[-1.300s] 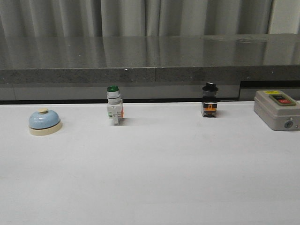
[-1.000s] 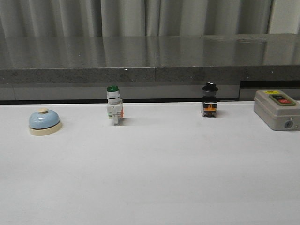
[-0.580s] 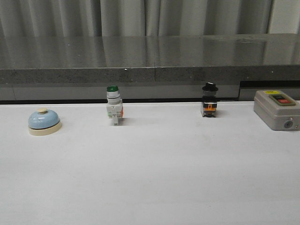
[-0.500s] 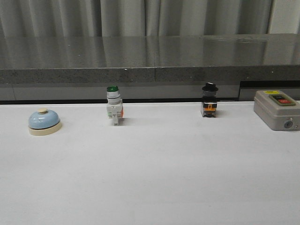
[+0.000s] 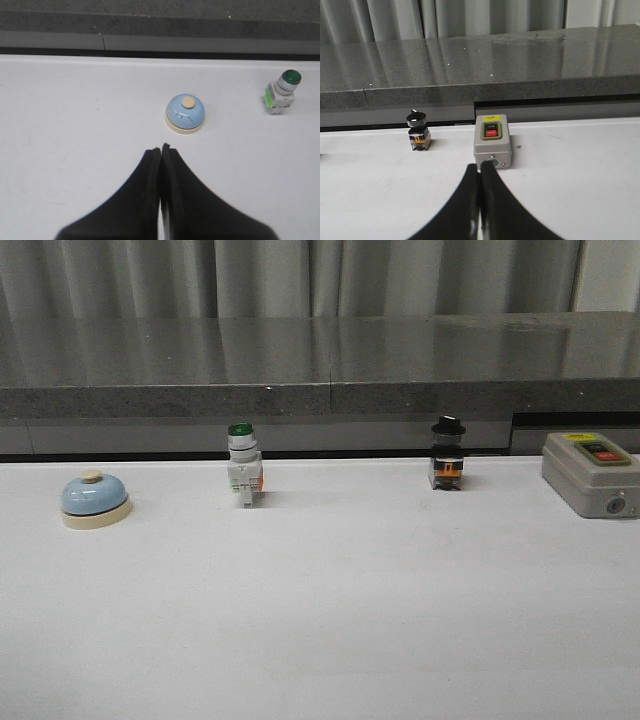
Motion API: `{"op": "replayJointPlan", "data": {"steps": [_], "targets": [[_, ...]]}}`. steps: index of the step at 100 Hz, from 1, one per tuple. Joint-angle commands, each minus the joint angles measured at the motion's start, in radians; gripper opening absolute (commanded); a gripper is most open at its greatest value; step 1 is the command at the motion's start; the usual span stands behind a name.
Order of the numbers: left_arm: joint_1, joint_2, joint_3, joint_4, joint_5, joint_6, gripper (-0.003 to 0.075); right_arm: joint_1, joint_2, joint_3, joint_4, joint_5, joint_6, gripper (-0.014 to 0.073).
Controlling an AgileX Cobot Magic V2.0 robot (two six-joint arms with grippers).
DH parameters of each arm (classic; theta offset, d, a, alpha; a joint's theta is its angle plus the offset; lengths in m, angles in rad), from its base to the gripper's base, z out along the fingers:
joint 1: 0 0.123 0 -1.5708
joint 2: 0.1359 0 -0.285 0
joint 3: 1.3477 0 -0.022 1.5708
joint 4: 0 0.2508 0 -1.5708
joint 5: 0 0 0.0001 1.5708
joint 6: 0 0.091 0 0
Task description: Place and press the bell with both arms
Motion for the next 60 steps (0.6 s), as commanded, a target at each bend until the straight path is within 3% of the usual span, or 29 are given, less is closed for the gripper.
{"op": "replayJointPlan", "data": {"steps": [1,27,35,44,60], "targets": [[0.001,0.075,-0.091,0.000,-0.028,0.000,-0.0021,-0.005,-0.018,-0.020,-0.006,-0.087,-0.002,-0.0064],[0.001,0.240,-0.201,0.000,0.040,0.000,-0.0018,-0.005,-0.018,-0.020,-0.006,-0.087,-0.002,-0.0064],[0.001,0.270,-0.222,0.000,0.081,0.000,0.0017,-0.005,-0.018,-0.020,-0.006,-0.087,-0.002,-0.0064],[0.001,0.288,-0.236,0.000,0.124,0.000,0.0135,-0.005,-0.018,-0.020,-0.006,-0.087,-0.002,-0.0064],[0.001,0.291,-0.241,0.004,0.152,0.000,0.0433,-0.005,-0.018,-0.020,-0.006,-0.087,-0.002,-0.0064]]}}
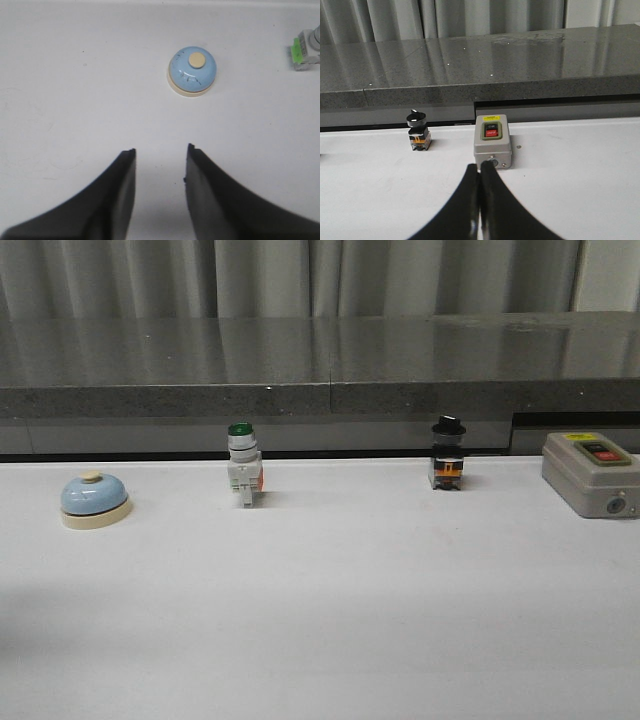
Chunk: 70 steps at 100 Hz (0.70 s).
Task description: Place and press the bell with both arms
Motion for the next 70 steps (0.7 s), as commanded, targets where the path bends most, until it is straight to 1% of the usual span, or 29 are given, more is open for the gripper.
{"op": "replayJointPlan", "data": {"steps": [1,8,16,29,36,41,58,70], "targets": [[0.001,-0.019,-0.037,0.001,-0.031,-0.002,0.0460,-0.005,-0.018,-0.020,-0.006,-0.087,-0.002,-0.0064],[0.001,-0.019,-0.037,0.011,-0.031,-0.002,0.0575,-0.005,-0.018,-0.020,-0.006,-0.087,-0.002,-0.0064],[0.001,-0.019,-0.037,0.012,-0.040,-0.002,0.0648,-0.005,-0.018,-0.020,-0.006,-0.087,-0.002,-0.0064],[-0.005,-0.017,-0.038,0.012,-0.077,0.015,0.0654,-0.005,-0.018,-0.020,-0.006,-0.087,-0.002,-0.0064],[-0.025,0.000,-0.055,0.012,-0.080,0.050,0.0654,-0.005,-0.018,-0.020,-0.006,-0.087,-0.002,-0.0064],[-0.044,0.022,-0.072,0.012,-0.080,0.050,0.0654,-0.005,-0.018,-0.020,-0.006,-0.087,-0.002,-0.0064],[-0.111,0.142,-0.156,0.012,-0.097,0.058,0.0654,-0.005,-0.018,-0.020,-0.006,-0.087,-0.002,-0.0064],[-0.132,0.256,-0.243,0.015,-0.104,0.074,0.0654,-0.005,-0.018,-0.020,-0.006,-0.087,-0.002,-0.0064]]}}
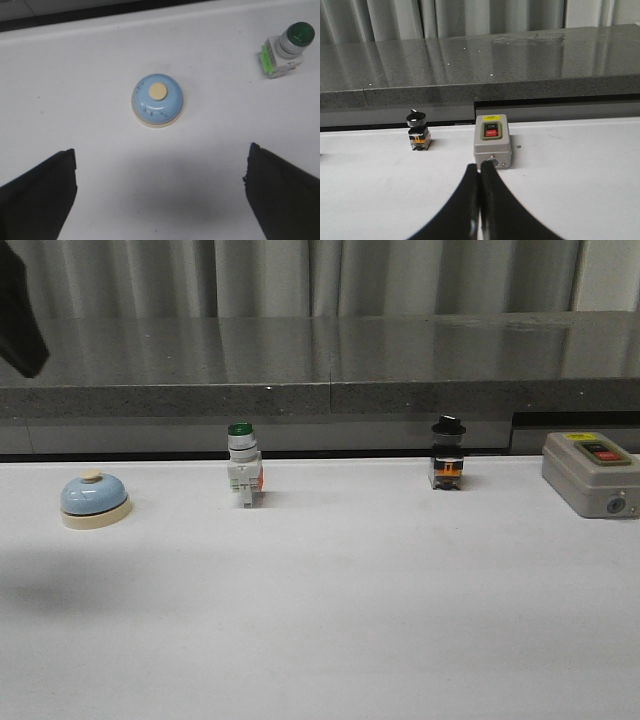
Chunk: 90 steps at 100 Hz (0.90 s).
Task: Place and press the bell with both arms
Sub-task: 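Lower the left gripper over the blue bell and grasp its sides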
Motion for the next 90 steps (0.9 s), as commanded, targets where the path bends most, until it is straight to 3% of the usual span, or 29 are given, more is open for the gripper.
{"op": "replayJointPlan", "data": {"steps": [1,40,90], "targets": [[-0.019,0.047,-0.087,-0.002,-0.063,0.016,0.0654,-0.005,-0.018,-0.020,-0.006,-0.087,-0.002,-0.0064],[-0.025,0.336,-0.283,0.006,-0.064,0.016,0.0651,-0.005,-0.018,-0.020,-0.006,-0.087,-0.002,-0.0064],[-0.025,0.522,-0.304,0.018,-0.105,0.016,0.0651,-0.005,-0.018,-0.020,-0.006,-0.087,-0.002,-0.0064]]}}
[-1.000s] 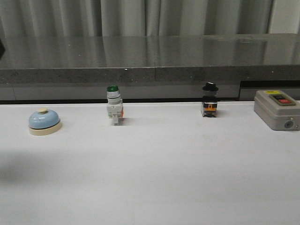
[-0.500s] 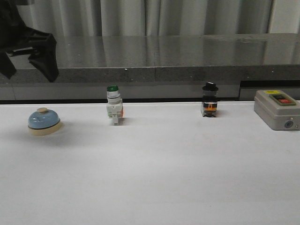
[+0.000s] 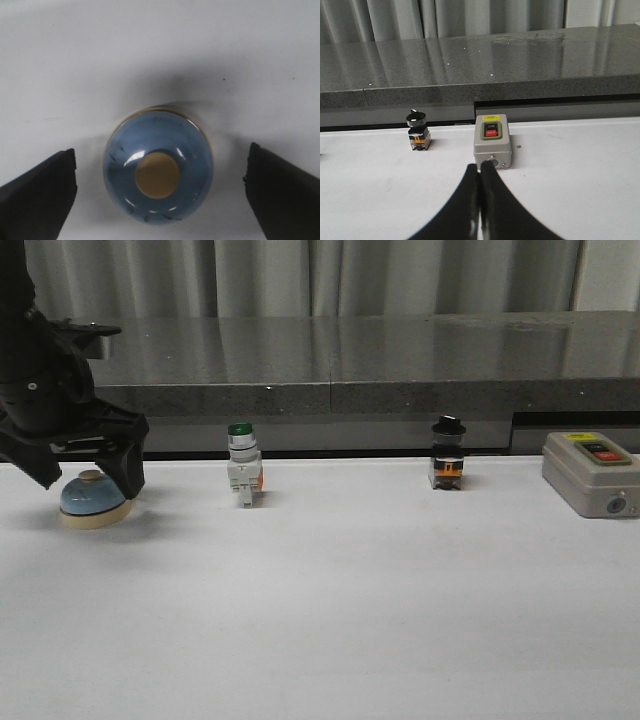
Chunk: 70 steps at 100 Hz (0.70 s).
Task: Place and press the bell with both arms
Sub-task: 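Lower the left gripper over the blue bell and grasp its sides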
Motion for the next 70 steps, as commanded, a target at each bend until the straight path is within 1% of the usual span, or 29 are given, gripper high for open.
{"op": "replayJointPlan", "data": {"steps": [1,16,23,30,42,49,57,70], "targets": [[-0.007,-0.035,-0.032,0.000,-0.043,-0.001,0.0651,-0.005,-0.018,-0.020,-0.006,-0.087,-0.002,-0.0064],[-0.007,-0.017,-0.032,0.000,-0.043,-0.001,0.0650,-0.005,-0.018,-0.020,-0.006,-0.087,-0.002,-0.0064],[-0.007,-0.017,-0.032,0.000,-0.043,-0.001,0.0627,-0.005,-0.018,-0.020,-0.006,-0.087,-0.002,-0.0064],[-0.007,-0.017,-0.032,0.000,-0.043,-0.001,0.0561,-0.005,-0.018,-0.020,-0.006,-0.087,-0.002,-0.0064],[-0.007,-0.017,-0.032,0.000,-0.034,-0.001,0.0377,-0.005,-0.018,-0.020,-0.006,-0.087,-0.002,-0.0064],[-0.007,-0.021,-0.032,0.000,-0.030,-0.001,0.0295,-0.005,-0.018,-0.020,-0.006,-0.087,-0.002,-0.0064],[-0.007,-0.036,-0.032,0.000,-0.018,-0.001,0.0249,-0.005,-0.018,-0.020,-0.006,-0.087,-0.002,-0.0064],[-0.007,-0.090,-0.032,-0.011,0.022,-0.001,0.0241,-0.005,-0.018,-0.020,-0.006,-0.087,-0.002,-0.0064]]}}
